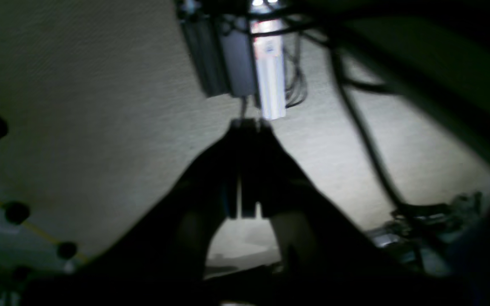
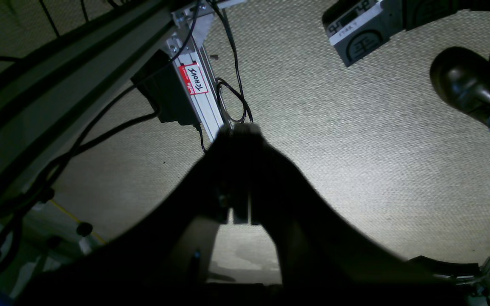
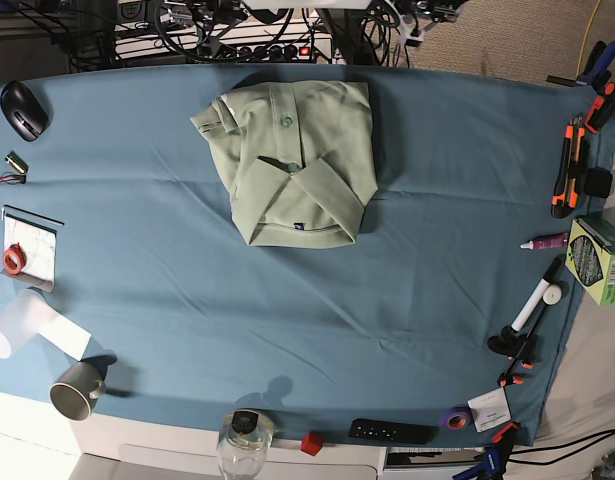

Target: Fold the T-shirt properly

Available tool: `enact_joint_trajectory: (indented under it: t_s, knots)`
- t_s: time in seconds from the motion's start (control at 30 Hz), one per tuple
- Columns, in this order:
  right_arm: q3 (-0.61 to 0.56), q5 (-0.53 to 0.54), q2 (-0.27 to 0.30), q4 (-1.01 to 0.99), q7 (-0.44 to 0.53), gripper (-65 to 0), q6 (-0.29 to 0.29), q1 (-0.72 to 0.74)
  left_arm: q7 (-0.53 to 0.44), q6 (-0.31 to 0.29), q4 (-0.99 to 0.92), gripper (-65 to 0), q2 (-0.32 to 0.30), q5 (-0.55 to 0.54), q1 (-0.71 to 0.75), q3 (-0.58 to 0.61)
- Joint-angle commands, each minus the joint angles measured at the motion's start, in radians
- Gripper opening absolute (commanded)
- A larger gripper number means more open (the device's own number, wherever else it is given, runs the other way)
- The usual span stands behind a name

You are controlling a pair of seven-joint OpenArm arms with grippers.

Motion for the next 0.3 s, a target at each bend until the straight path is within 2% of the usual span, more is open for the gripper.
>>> enact_joint_trajectory:
  t_s: [0.0,0.2,0.27]
  knots:
    - [0.001,-0.011,0.005,0.002,0.006,-65.0,0.003,0.0,0.0,-0.011,0.003,-65.0,0.005,-0.002,0.006,0.0]
    - [0.001,-0.108,0.005,0.002,0.018,-65.0,0.003,0.0,-0.007,-0.011,0.003,-65.0,0.005,-0.002,0.011,0.0]
    - [0.001,-0.109,0.005,0.002,0.019,-65.0,0.003,0.0,-0.008,-0.011,0.003,-65.0,0.005,-0.002,0.011,0.0]
